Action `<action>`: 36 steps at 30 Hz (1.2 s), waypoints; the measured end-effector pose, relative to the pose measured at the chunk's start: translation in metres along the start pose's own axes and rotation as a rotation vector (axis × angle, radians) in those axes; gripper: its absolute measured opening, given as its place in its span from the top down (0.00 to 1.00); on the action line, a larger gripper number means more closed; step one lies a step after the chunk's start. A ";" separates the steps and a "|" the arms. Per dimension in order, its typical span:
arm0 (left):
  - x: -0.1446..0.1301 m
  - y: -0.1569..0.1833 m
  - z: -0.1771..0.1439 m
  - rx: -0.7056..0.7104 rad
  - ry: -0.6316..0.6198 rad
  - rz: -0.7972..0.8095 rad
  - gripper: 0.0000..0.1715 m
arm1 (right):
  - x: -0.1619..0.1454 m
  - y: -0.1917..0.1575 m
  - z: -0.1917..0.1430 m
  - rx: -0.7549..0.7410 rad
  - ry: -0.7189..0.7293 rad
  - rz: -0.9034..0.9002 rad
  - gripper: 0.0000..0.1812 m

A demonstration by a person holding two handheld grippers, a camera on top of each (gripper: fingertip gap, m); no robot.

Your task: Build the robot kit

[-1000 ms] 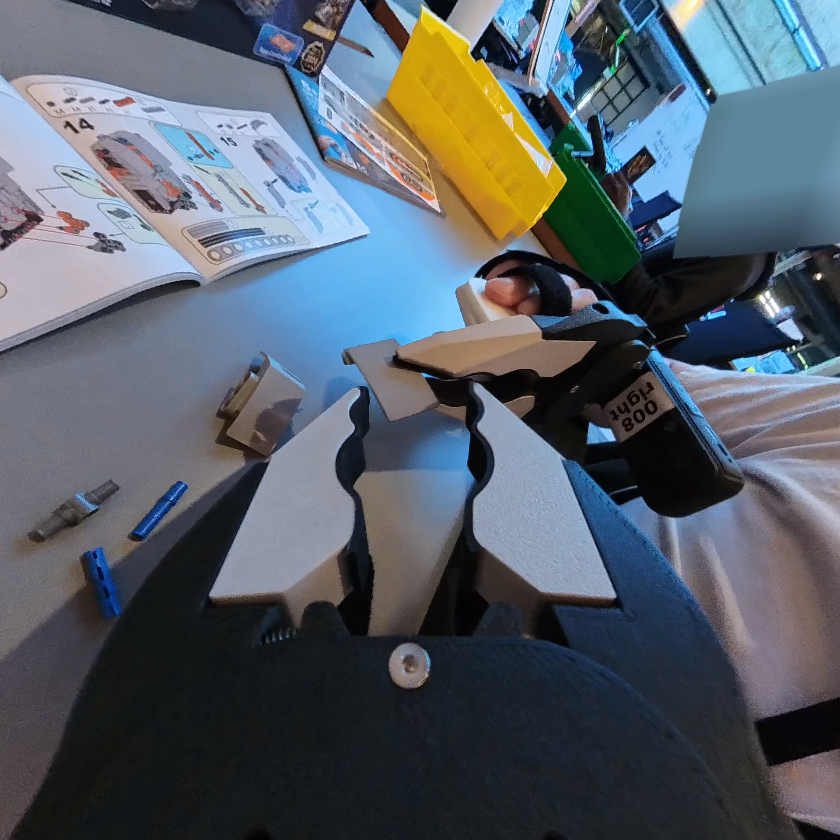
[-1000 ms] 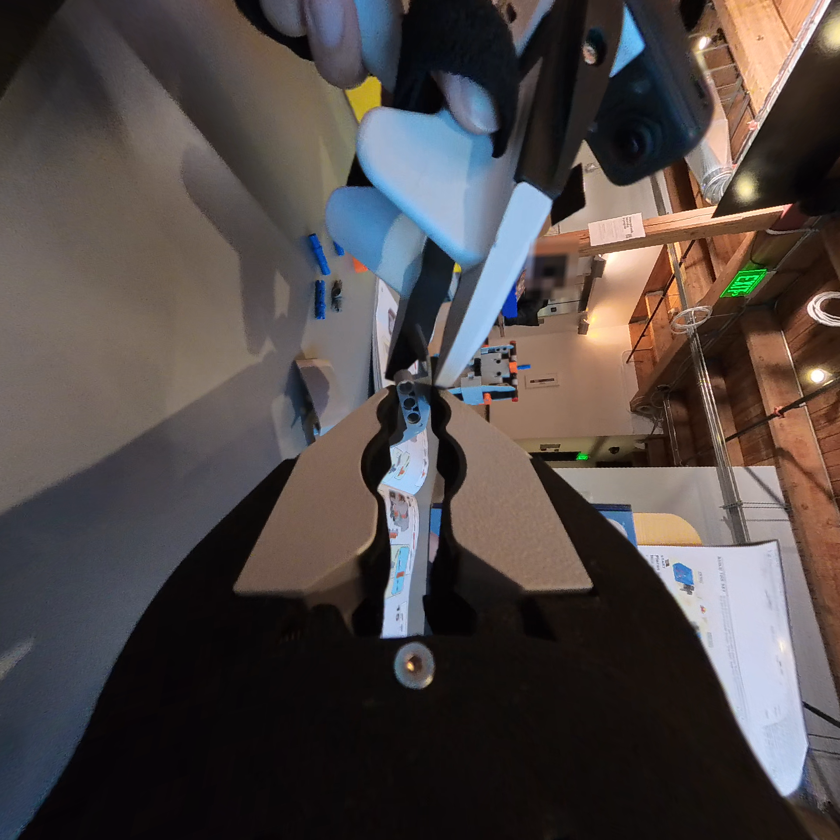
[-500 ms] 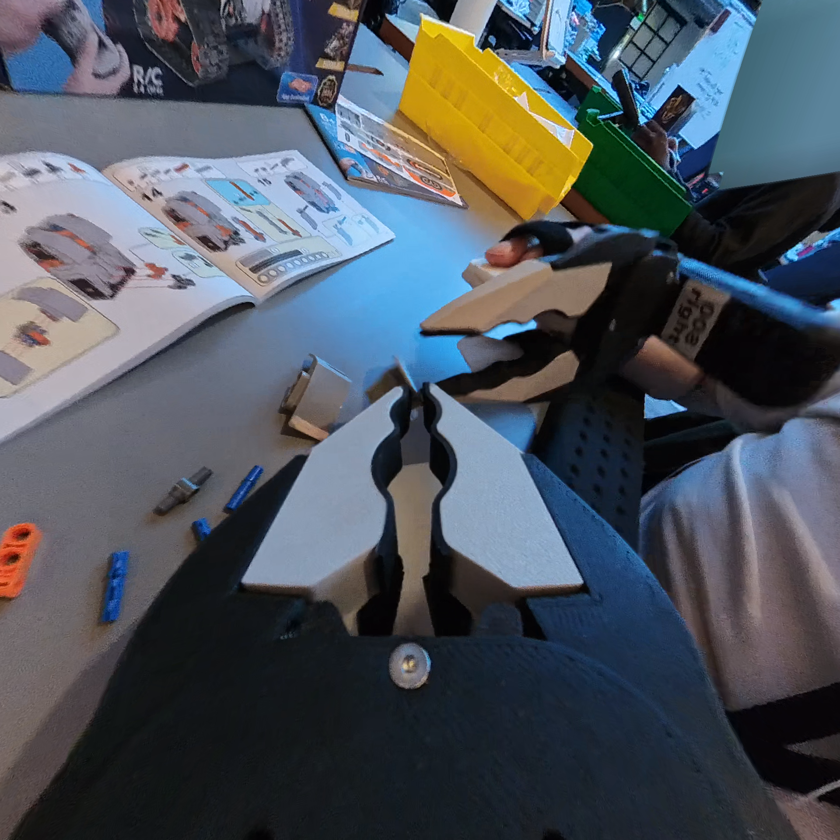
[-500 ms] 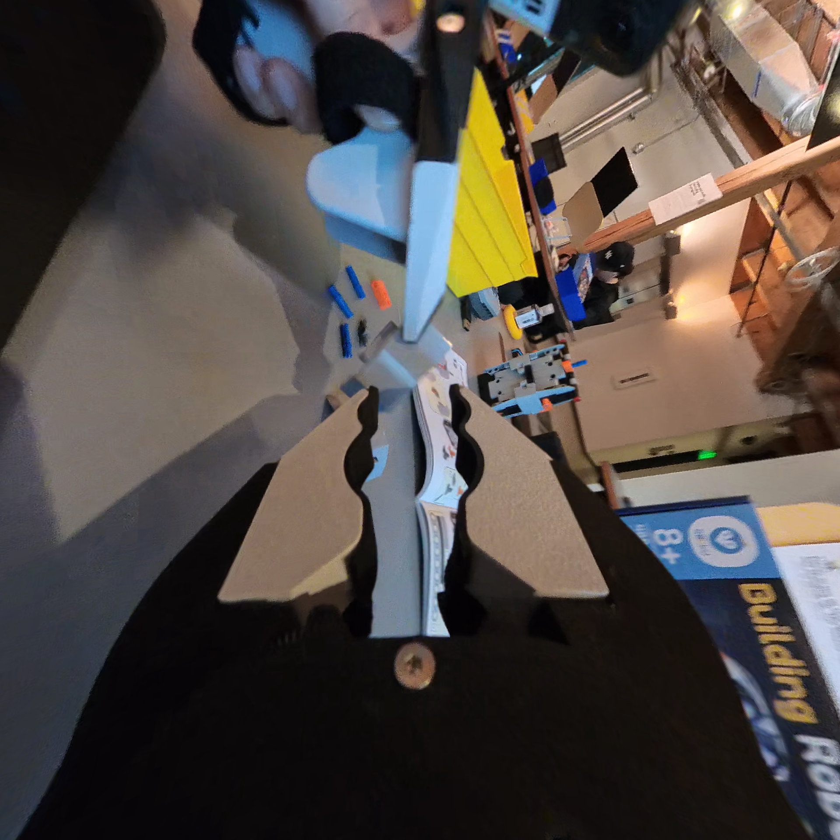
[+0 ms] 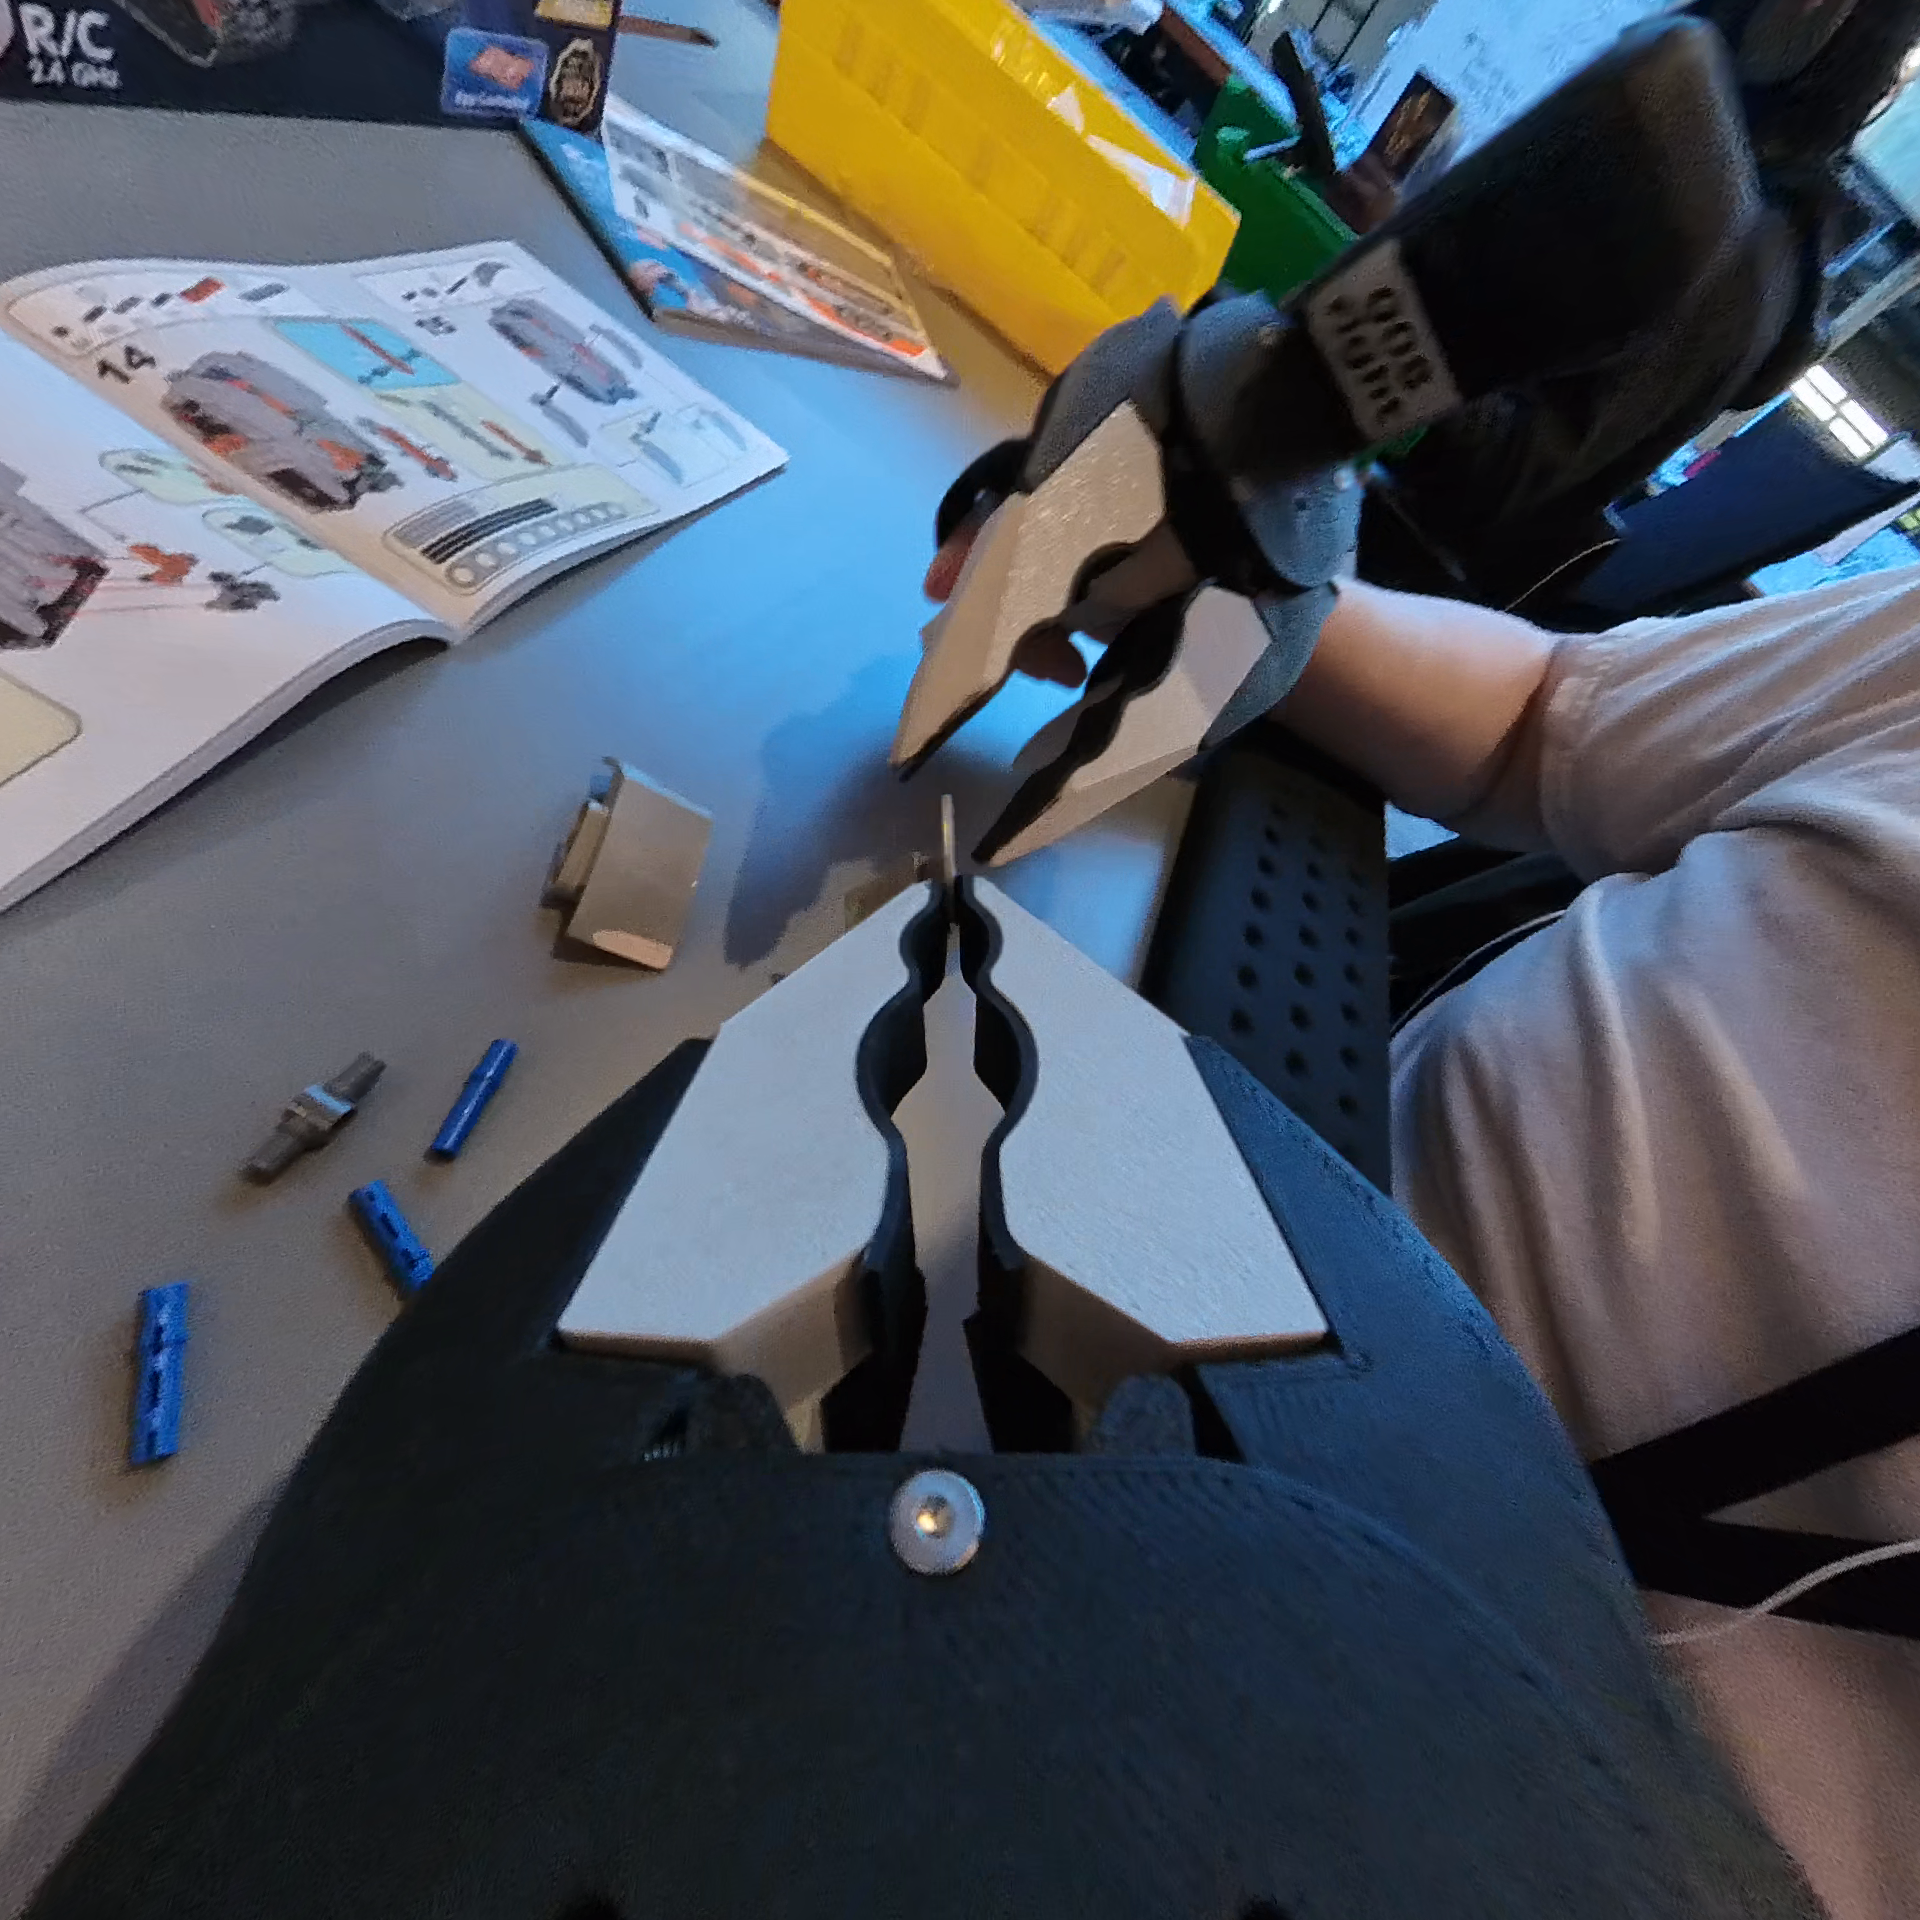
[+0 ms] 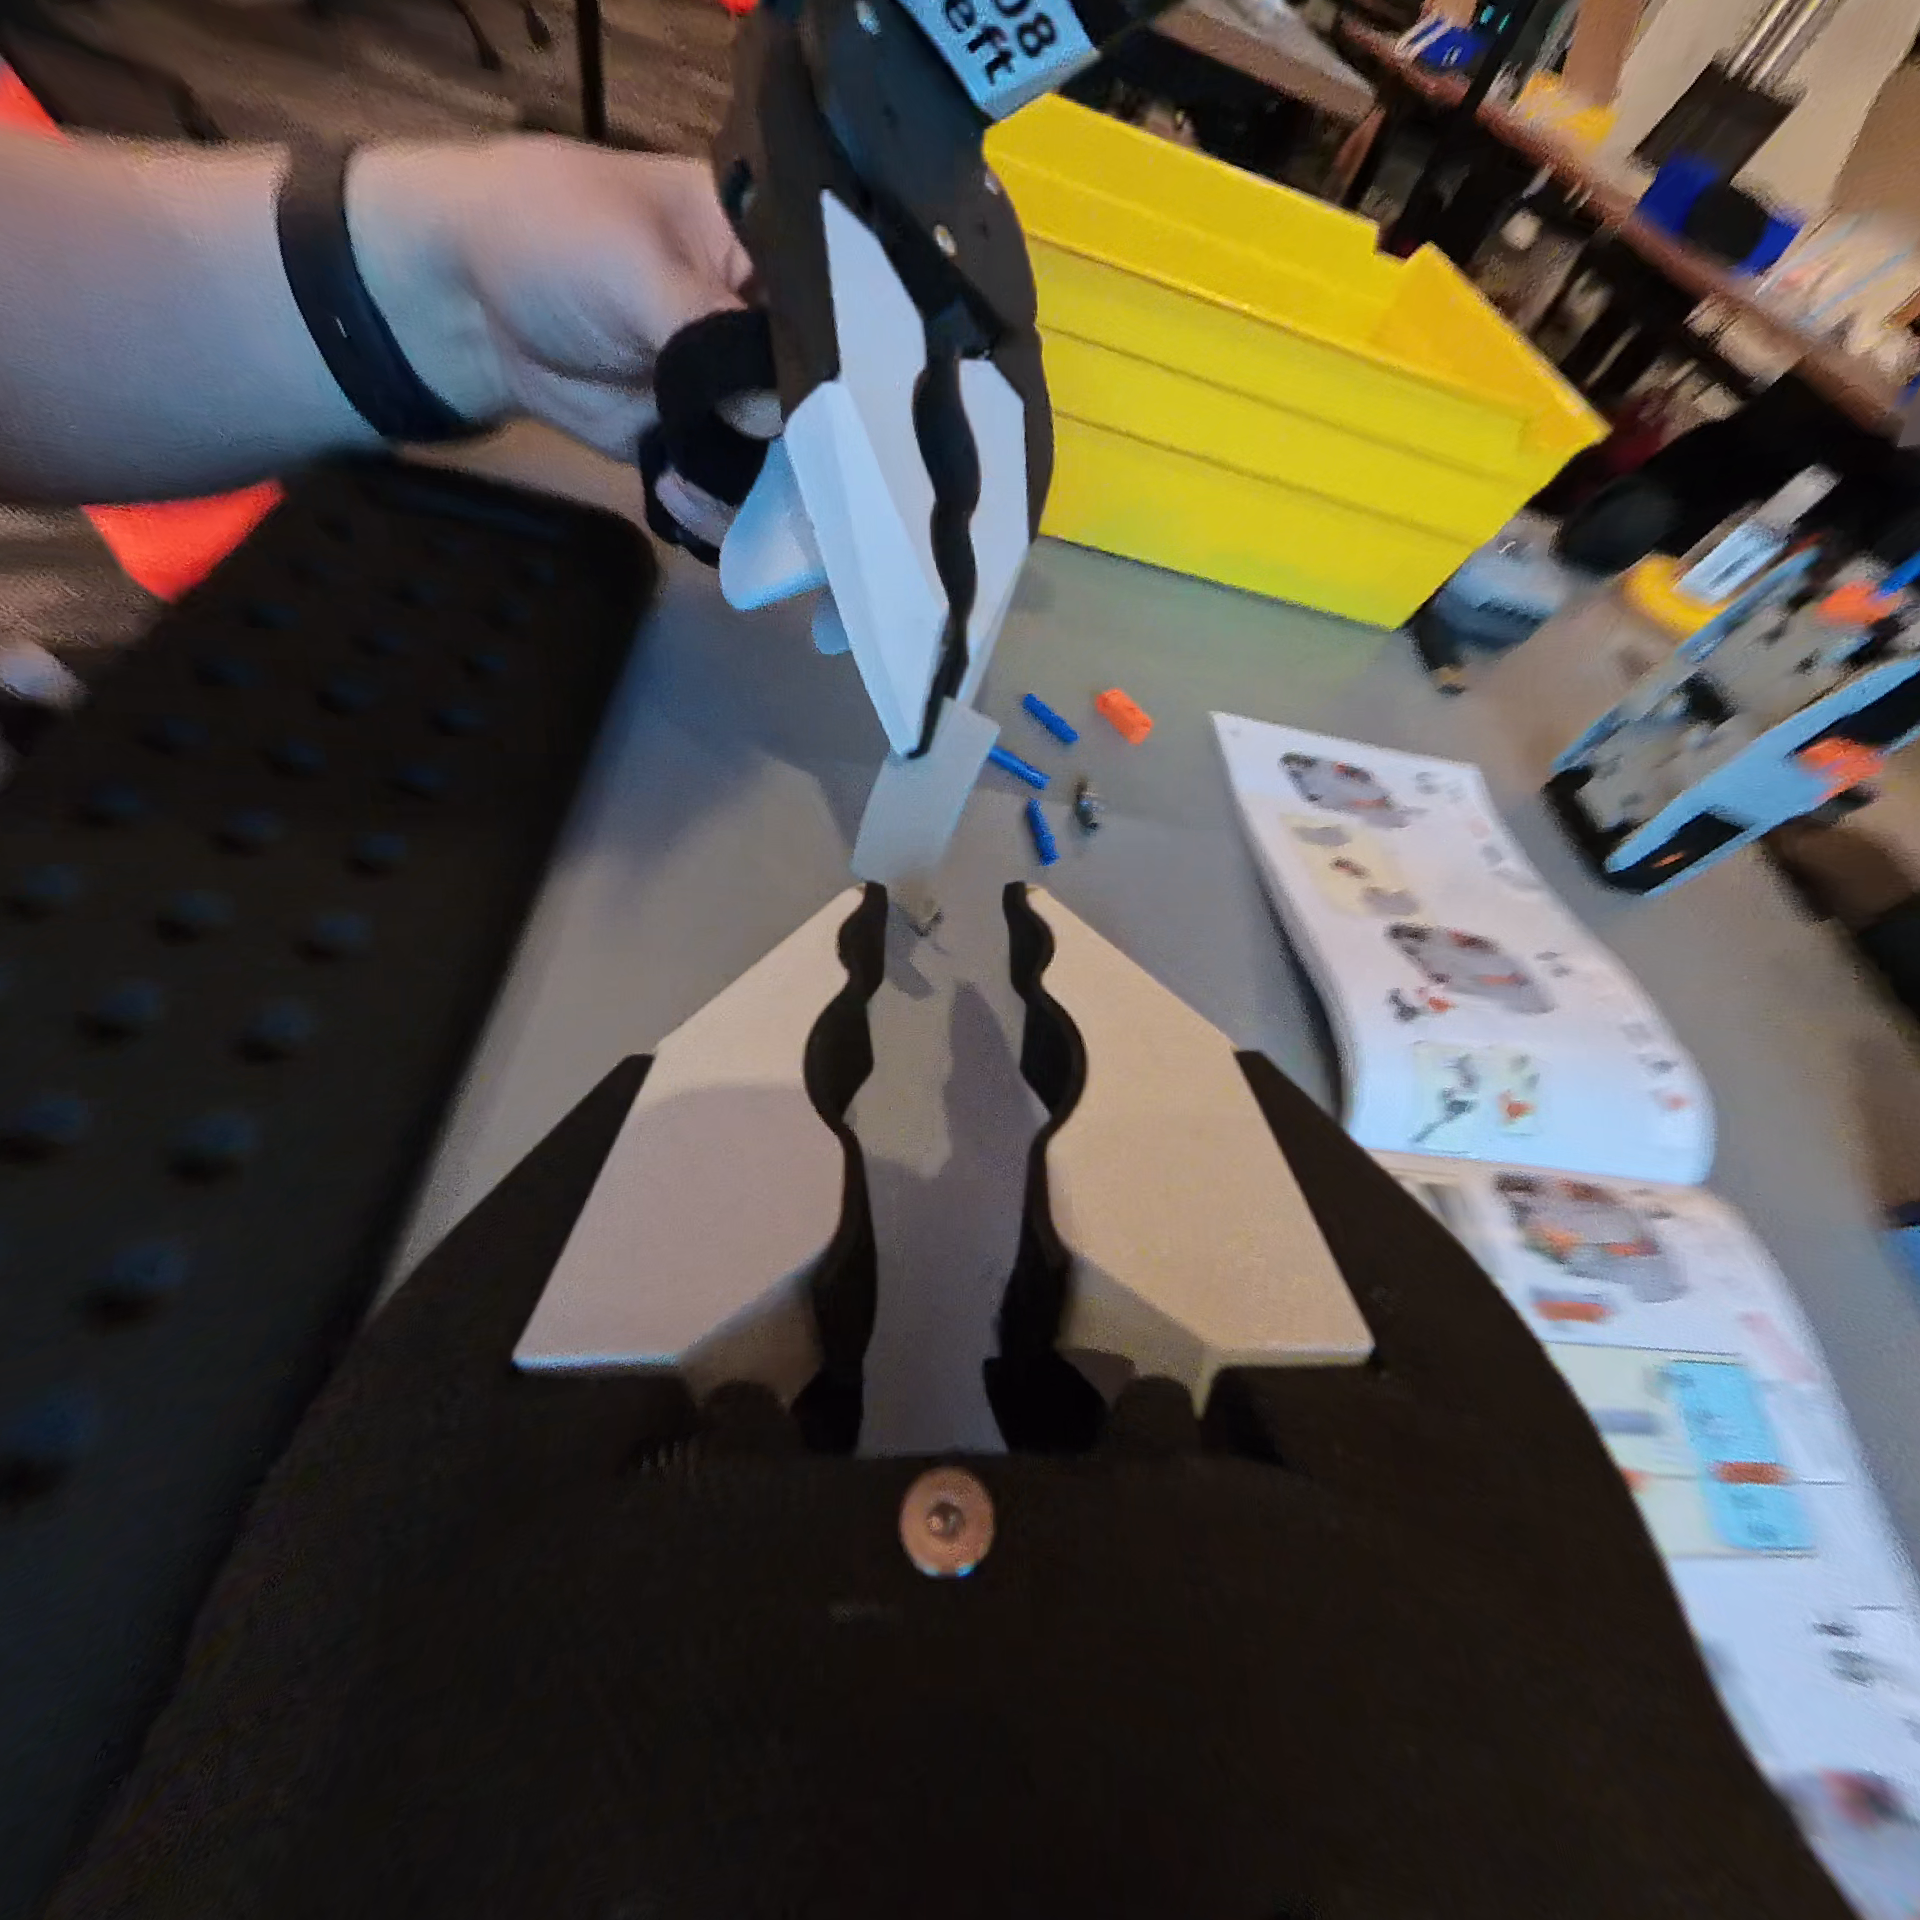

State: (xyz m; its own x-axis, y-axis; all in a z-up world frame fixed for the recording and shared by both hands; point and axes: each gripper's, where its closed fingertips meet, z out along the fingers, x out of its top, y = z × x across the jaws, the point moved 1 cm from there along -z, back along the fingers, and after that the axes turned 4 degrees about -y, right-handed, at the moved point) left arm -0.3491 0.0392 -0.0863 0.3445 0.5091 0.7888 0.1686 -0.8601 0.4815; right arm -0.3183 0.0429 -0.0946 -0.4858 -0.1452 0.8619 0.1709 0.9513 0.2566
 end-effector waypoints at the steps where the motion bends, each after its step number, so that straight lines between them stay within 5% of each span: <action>1: 0.003 0.002 0.000 -0.013 0.019 -0.011 1.00 | 0.001 -0.003 0.001 0.048 0.011 0.063 0.87; 6: 0.014 0.001 -0.003 -0.083 0.102 -0.179 1.00 | 0.005 0.004 0.000 0.052 0.049 0.185 0.83; 12: 0.030 -0.006 -0.010 -0.179 0.282 -0.426 1.00 | 0.020 0.012 -0.004 -0.260 -0.010 -0.172 0.78; 15: 0.031 -0.009 -0.007 -0.168 0.299 -0.445 1.00 | 0.021 0.016 -0.004 -0.371 -0.059 -0.302 0.86; 24: 0.031 -0.009 -0.008 -0.217 0.335 -0.503 1.00 | 0.014 0.021 -0.004 -0.328 -0.062 -0.183 0.87; 28: 0.042 -0.008 -0.016 -0.289 0.431 -0.503 0.97 | 0.019 0.025 -0.009 -0.236 0.011 0.025 0.87; 30: 0.046 -0.013 -0.024 -0.299 0.484 -0.511 0.84 | 0.017 0.032 -0.014 -0.167 0.062 0.204 0.87; 36: 0.044 -0.015 -0.031 -0.251 0.497 -0.429 0.85 | 0.013 0.053 -0.035 0.145 0.314 0.815 0.87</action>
State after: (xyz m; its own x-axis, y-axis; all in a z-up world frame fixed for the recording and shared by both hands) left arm -0.3650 0.0757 -0.0477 -0.1774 0.8078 0.5621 -0.0437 -0.5771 0.8155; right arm -0.2858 0.0817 -0.0552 0.0007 0.5451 0.8384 0.2405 0.8137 -0.5292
